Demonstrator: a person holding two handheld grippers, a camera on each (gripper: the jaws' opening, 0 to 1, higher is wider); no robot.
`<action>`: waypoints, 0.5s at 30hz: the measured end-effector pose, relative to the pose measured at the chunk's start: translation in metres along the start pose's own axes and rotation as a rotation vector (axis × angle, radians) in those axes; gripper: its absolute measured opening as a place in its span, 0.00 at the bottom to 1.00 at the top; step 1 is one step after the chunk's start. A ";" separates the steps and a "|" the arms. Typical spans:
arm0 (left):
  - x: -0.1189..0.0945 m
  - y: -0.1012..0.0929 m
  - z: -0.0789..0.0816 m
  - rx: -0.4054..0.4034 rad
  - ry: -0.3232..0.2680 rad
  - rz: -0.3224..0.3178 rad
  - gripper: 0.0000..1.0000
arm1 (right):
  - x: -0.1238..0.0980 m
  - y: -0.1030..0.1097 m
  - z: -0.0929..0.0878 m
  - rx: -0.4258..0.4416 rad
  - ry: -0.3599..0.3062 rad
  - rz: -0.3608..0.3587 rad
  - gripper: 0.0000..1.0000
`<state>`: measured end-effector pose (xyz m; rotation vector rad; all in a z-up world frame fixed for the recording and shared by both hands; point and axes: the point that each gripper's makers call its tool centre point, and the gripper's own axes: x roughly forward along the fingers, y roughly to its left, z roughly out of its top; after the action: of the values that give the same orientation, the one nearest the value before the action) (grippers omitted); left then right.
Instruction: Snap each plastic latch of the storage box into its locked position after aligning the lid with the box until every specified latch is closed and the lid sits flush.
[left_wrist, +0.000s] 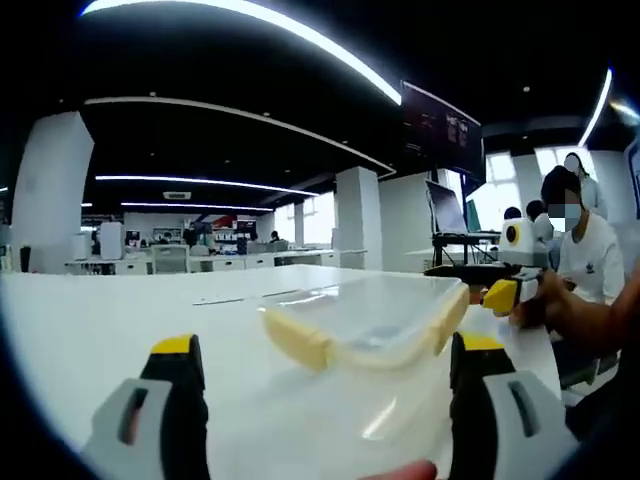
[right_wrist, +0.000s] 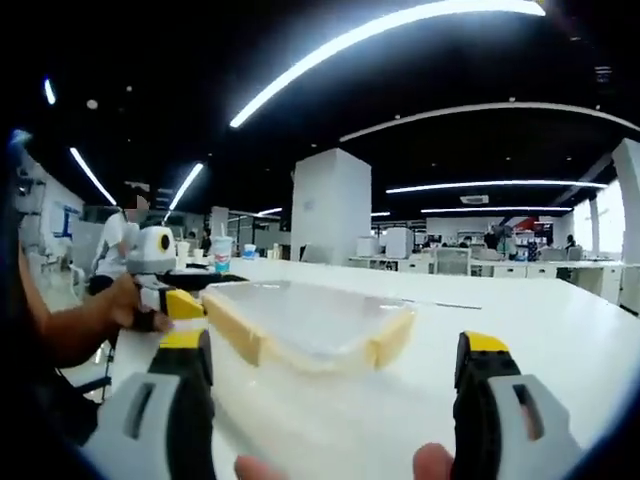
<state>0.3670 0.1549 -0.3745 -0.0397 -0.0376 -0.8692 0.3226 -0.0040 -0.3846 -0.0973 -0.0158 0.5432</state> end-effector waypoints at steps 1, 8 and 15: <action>0.000 0.000 0.001 -0.001 -0.002 0.002 1.00 | 0.000 0.001 -0.002 0.003 0.008 0.003 1.00; -0.004 -0.013 0.005 0.045 -0.013 -0.025 1.00 | 0.000 0.006 -0.009 -0.007 0.051 0.018 1.00; -0.016 -0.003 0.004 0.063 0.026 0.034 1.00 | -0.013 0.010 -0.004 0.005 0.052 -0.002 1.00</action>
<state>0.3544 0.1658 -0.3711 0.0300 -0.0399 -0.8339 0.3064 -0.0031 -0.3896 -0.1063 0.0358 0.5385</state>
